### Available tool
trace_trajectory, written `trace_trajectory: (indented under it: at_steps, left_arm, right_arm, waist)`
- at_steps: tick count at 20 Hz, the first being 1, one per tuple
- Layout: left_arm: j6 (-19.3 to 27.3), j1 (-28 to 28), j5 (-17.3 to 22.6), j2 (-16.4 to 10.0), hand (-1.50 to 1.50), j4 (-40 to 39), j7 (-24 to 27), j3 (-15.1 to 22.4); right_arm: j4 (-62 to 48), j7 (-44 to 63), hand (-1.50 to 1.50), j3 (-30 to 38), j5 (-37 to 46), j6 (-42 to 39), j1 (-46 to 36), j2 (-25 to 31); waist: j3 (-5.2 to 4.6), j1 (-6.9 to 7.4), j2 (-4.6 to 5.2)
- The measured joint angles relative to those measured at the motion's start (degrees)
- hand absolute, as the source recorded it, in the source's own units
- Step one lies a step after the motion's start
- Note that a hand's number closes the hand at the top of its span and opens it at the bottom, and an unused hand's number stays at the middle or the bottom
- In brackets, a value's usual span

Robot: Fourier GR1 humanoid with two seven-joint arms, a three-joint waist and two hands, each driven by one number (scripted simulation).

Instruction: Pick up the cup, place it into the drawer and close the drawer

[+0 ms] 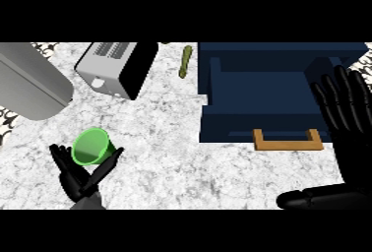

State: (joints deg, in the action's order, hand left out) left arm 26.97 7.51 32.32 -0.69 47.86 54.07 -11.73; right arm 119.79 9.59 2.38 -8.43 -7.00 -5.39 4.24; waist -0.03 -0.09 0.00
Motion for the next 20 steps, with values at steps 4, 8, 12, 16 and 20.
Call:
trace_trajectory:
  at_steps: [4, 8, 12, 16, 20]
  left_arm:
    - [-3.6, 1.8, 1.5, -0.7, -1.5, -4.3, 2.0, -1.9]
    - [-8.1, 3.8, 2.5, -1.6, -1.5, -7.7, 2.7, -2.9]
    - [-12.2, 5.6, 3.1, -2.1, -1.5, -9.5, 3.1, -3.0]
    - [-16.7, 6.8, 3.2, -2.0, 1.5, -12.9, 5.5, -3.5]
    - [-19.2, 7.9, 2.8, -2.6, 1.5, -14.4, 6.8, -3.8]
  right_arm:
    - [1.2, 1.1, -1.5, 0.3, -0.5, -0.1, 0.4, 0.4]
    - [0.6, 1.7, -1.5, -1.1, 1.1, 0.8, -0.7, -0.3]
    - [-0.1, 2.2, -1.5, 0.9, -0.9, 0.0, -1.7, 0.8]
    - [-0.4, 2.2, -1.5, 0.3, -0.3, 0.4, -1.9, 0.4]
    - [0.8, 2.3, -1.5, 0.5, -0.7, 0.1, -0.8, 0.6]
  waist:
    - [0.01, -0.05, 0.02]
    - [-0.01, -0.05, 0.03]
    - [0.0, -0.08, 0.04]
    - [-0.02, -0.13, 0.06]
    - [-0.02, -0.22, 0.06]
